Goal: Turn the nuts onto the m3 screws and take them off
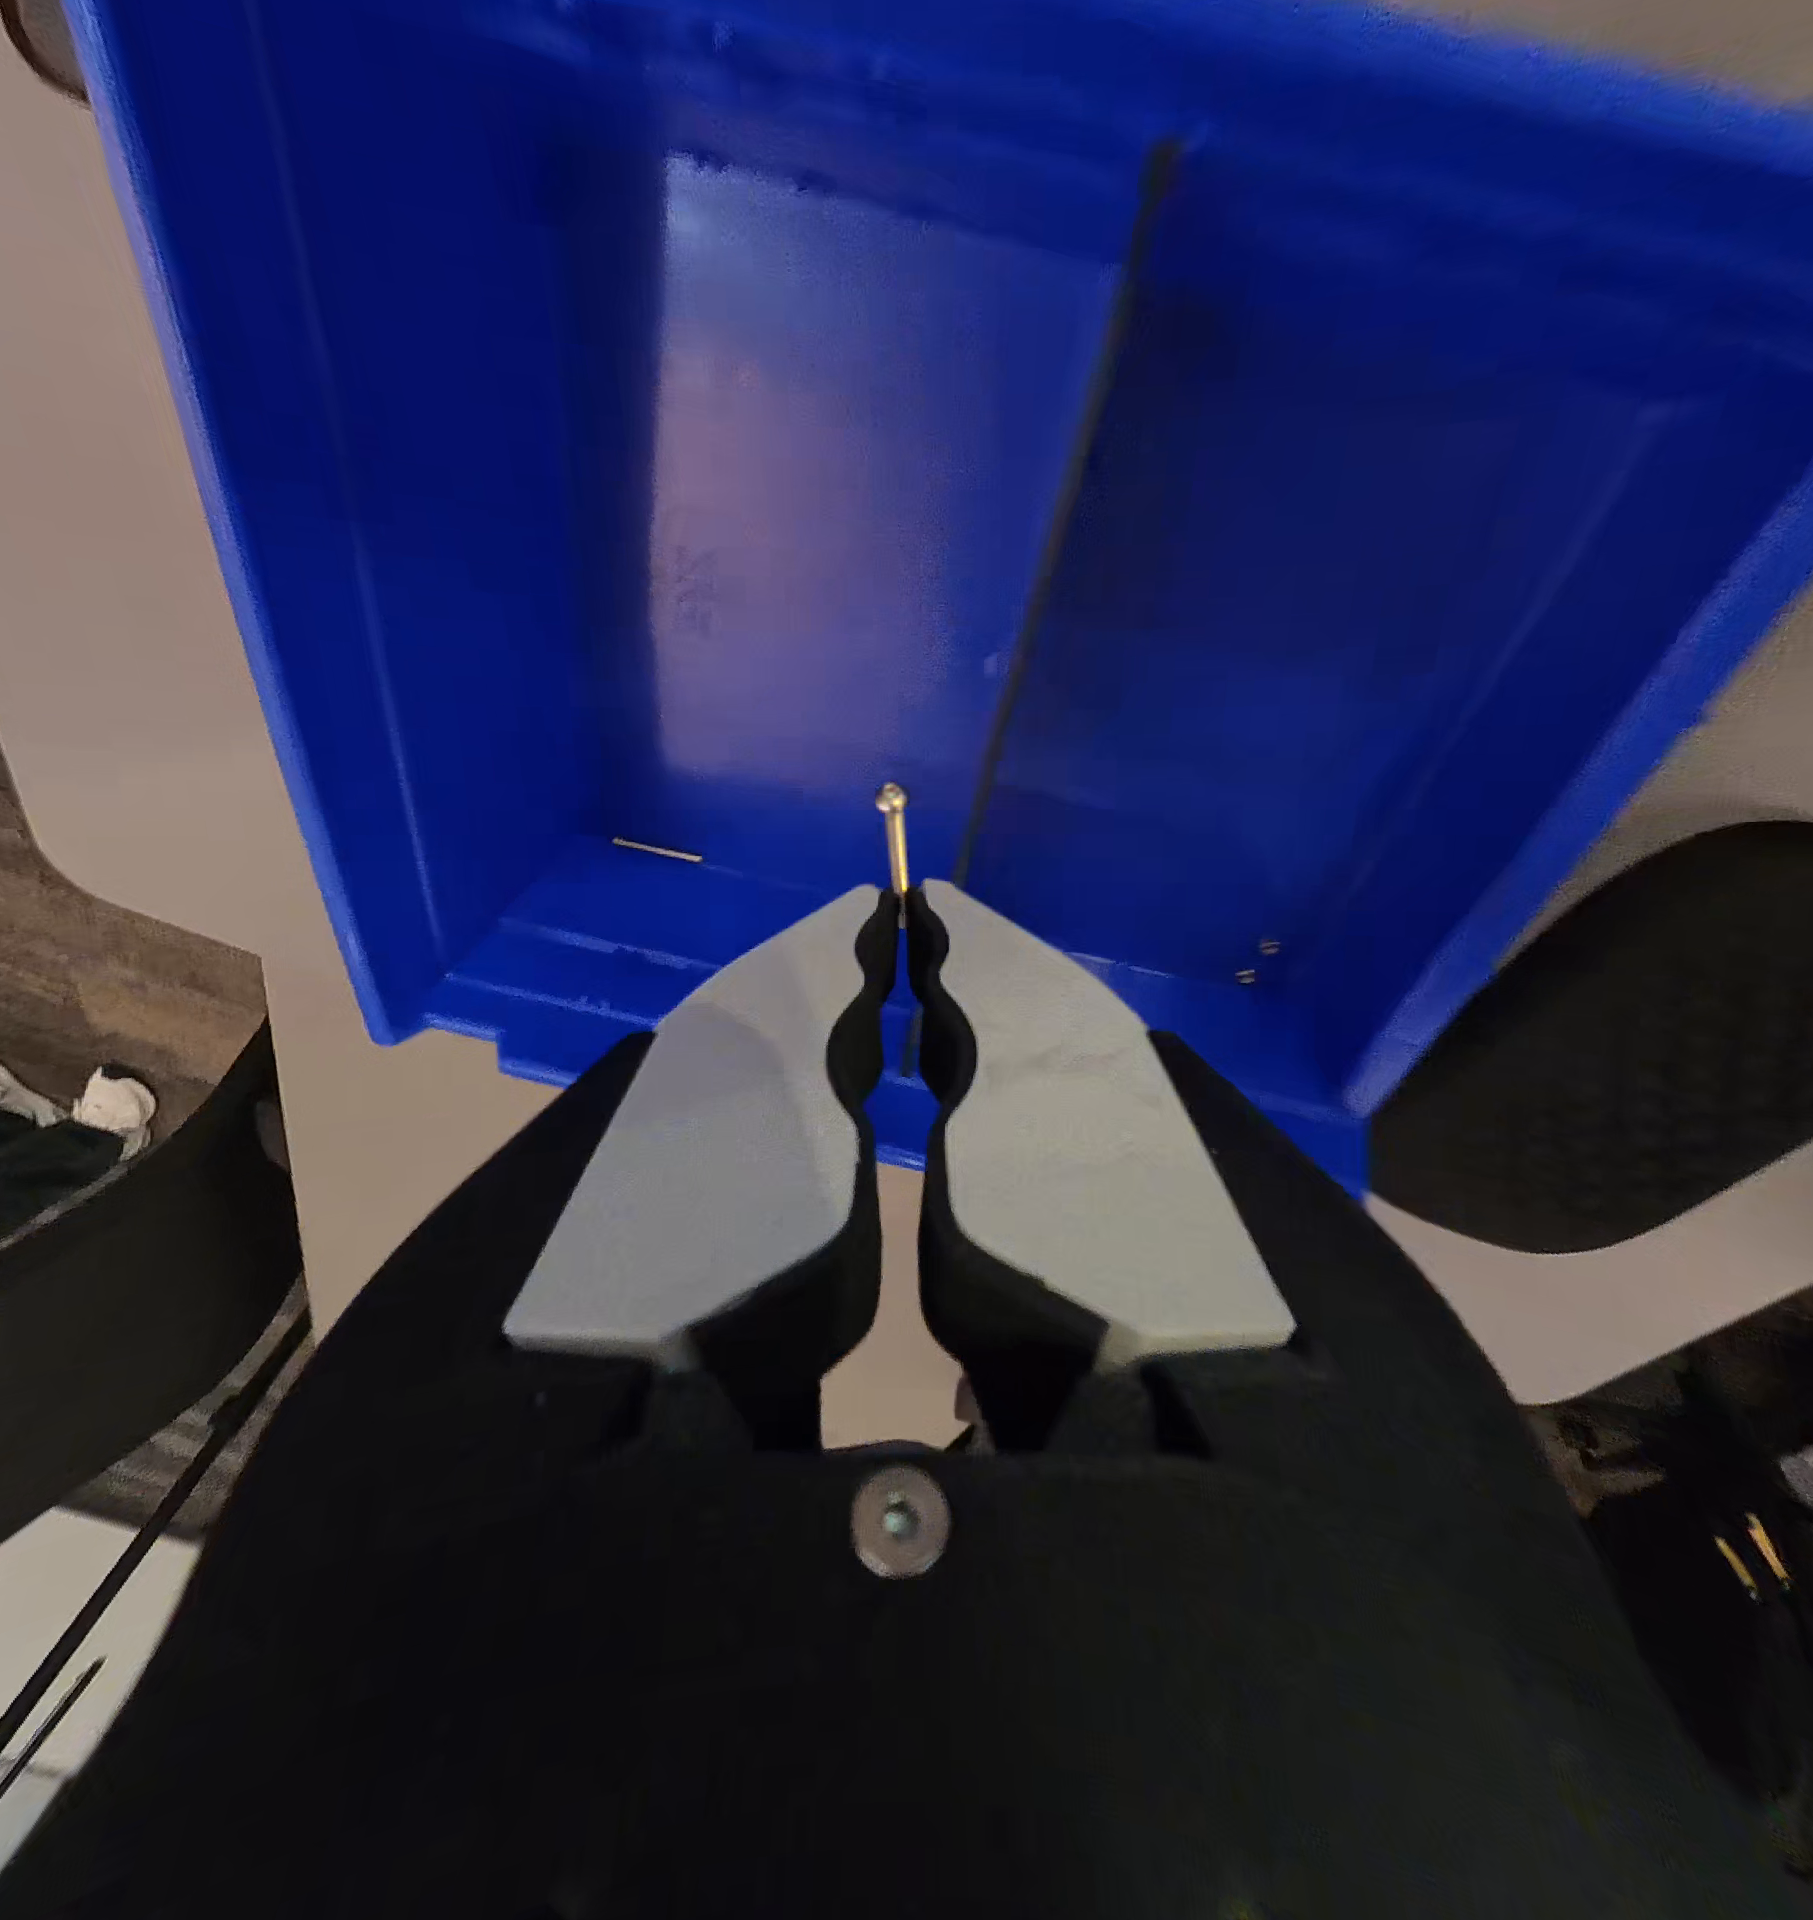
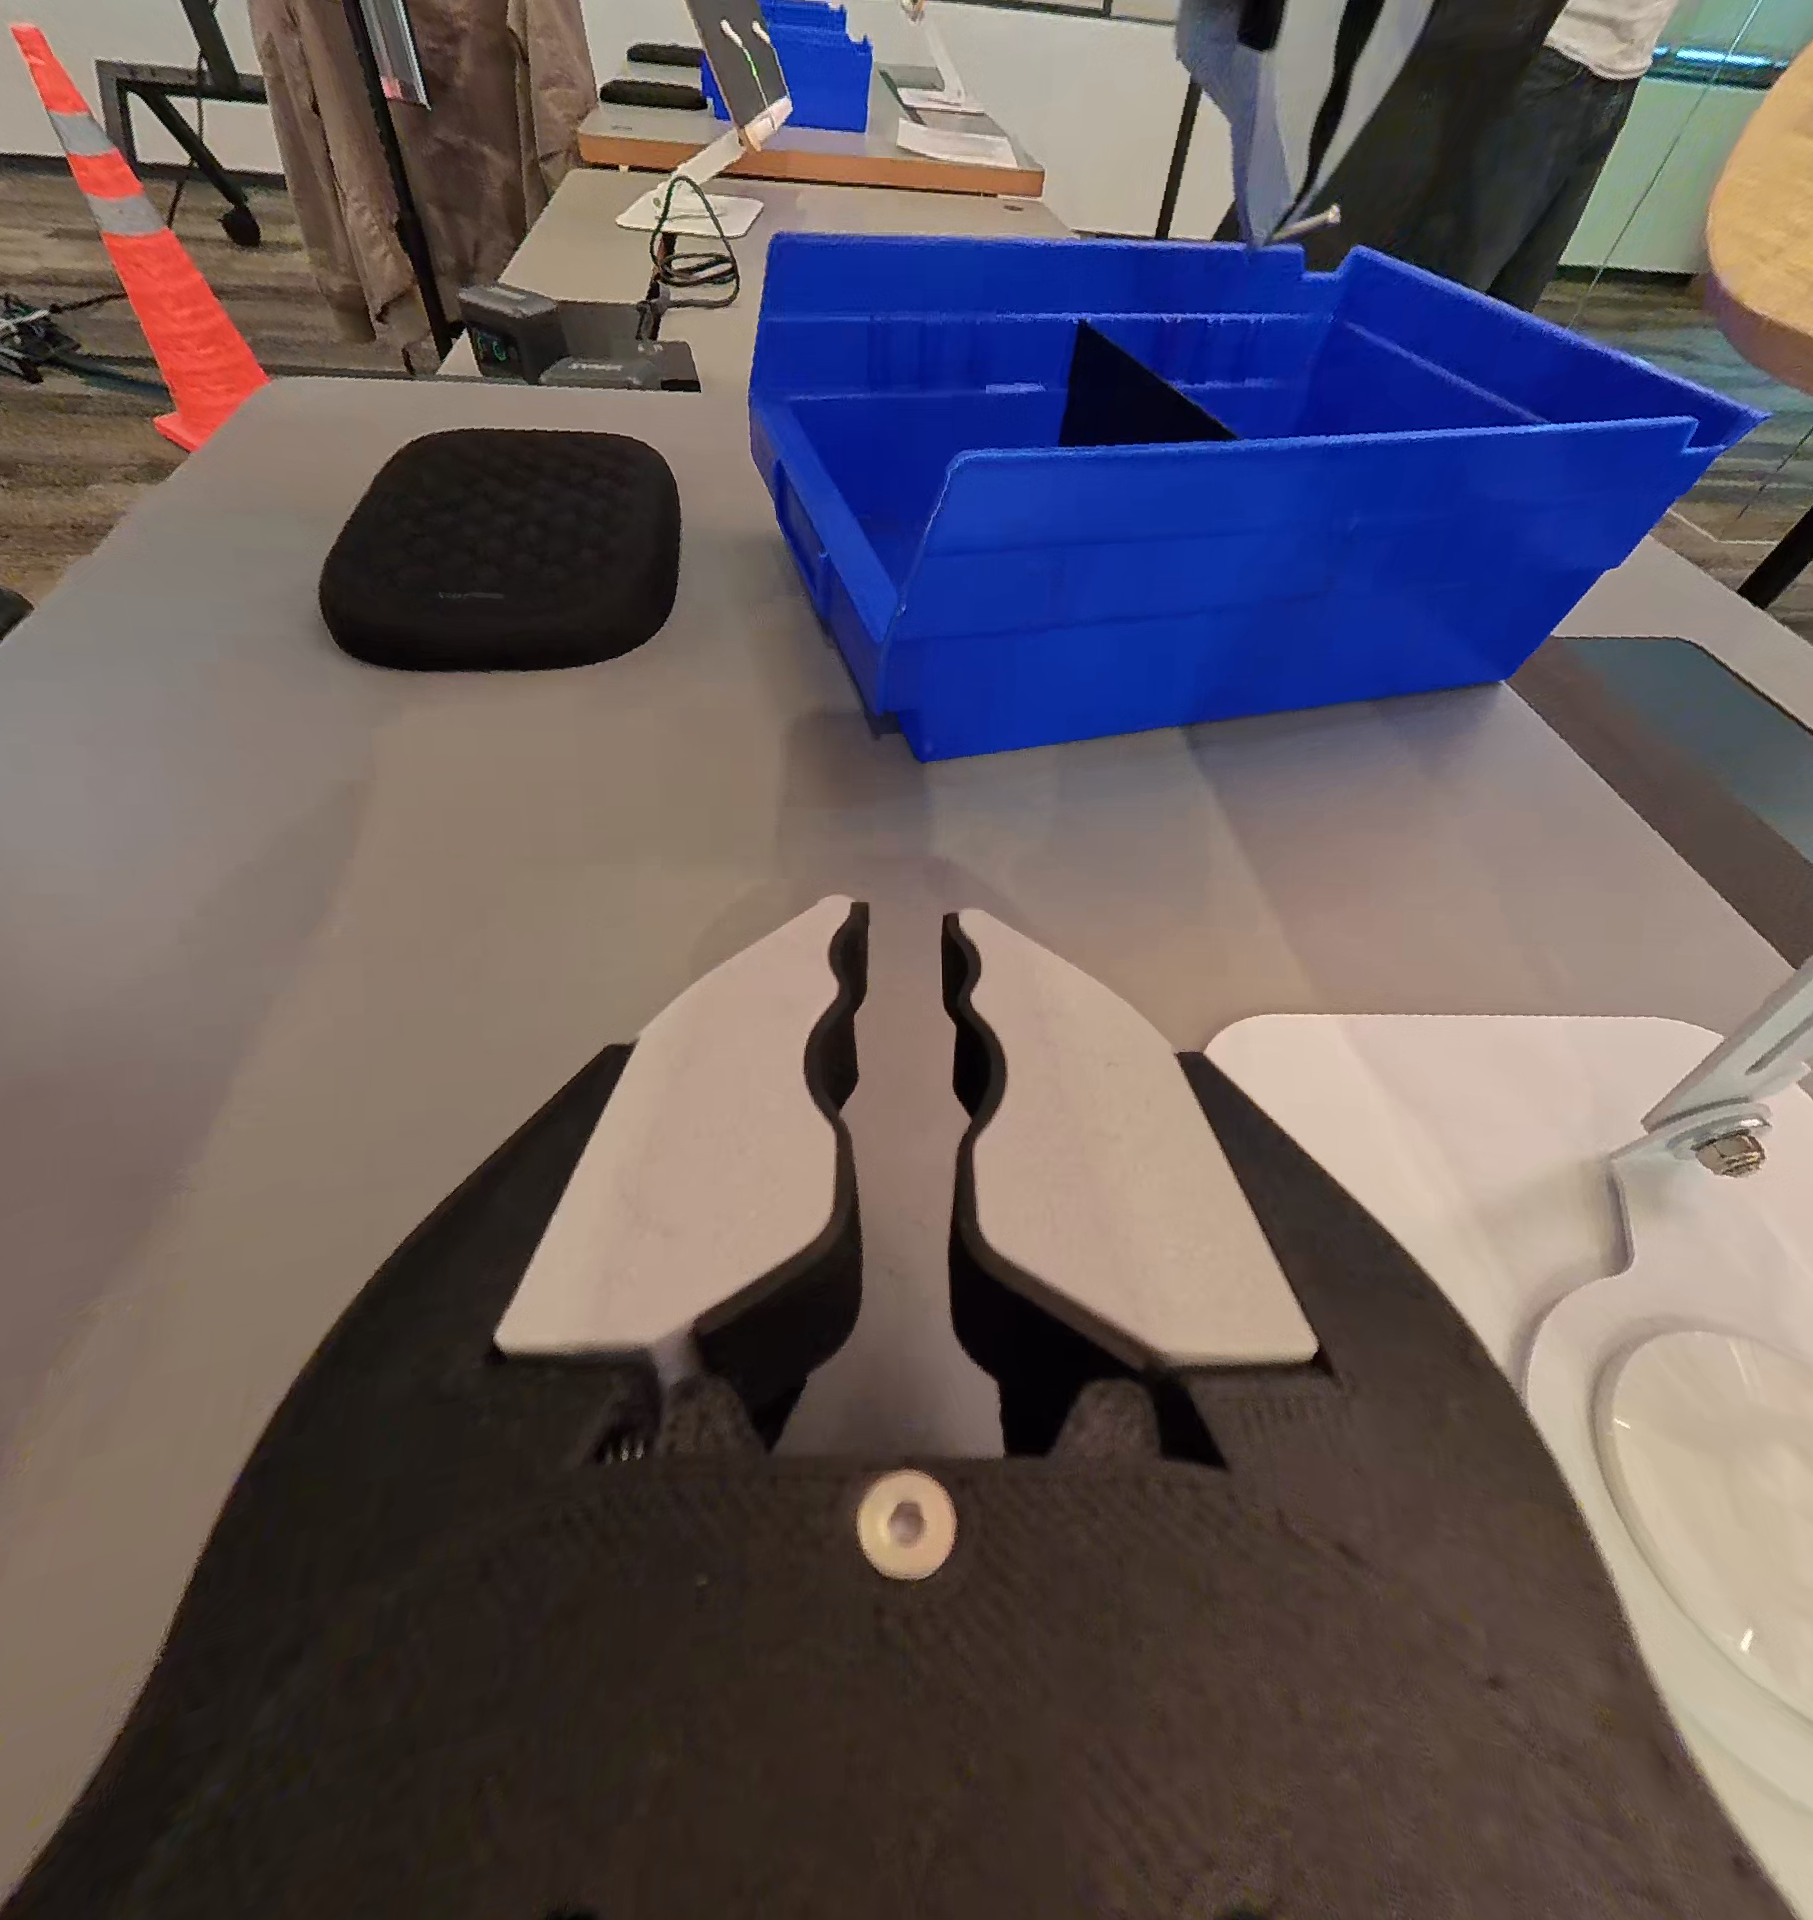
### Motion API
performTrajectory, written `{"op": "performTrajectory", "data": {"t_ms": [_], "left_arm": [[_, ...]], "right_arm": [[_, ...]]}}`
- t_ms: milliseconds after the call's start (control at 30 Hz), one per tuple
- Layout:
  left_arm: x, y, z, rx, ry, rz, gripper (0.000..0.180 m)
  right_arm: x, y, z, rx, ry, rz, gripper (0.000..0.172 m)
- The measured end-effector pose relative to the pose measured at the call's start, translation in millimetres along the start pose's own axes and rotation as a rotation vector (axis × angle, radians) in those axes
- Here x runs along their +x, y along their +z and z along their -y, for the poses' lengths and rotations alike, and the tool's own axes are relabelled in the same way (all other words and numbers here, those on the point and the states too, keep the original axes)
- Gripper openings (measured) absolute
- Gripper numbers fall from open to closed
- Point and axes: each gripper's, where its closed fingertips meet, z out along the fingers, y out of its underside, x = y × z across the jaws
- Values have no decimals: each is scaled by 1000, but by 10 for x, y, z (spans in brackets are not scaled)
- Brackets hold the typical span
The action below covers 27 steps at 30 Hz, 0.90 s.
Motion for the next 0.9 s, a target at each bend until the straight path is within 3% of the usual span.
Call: {"op": "performTrajectory", "data": {"t_ms": [133,267,533,733,900], "left_arm": [[467,-213,91,27,53,12,1],[1193,-271,320,57,142,-23,1],[2576,63,954,45,238,-127,1],[2891,549,1345,-33,250,-122,1],[2995,787,1432,-91,257,-155,1]], "right_arm": [[24,-68,45,44,18,-5,14],[29,-182,20,52,23,-12,13],[-4,-582,-79,68,35,-34,12],[-11,-733,-117,75,46,-37,12],[14,-758,-112,87,67,-37,12]]}}
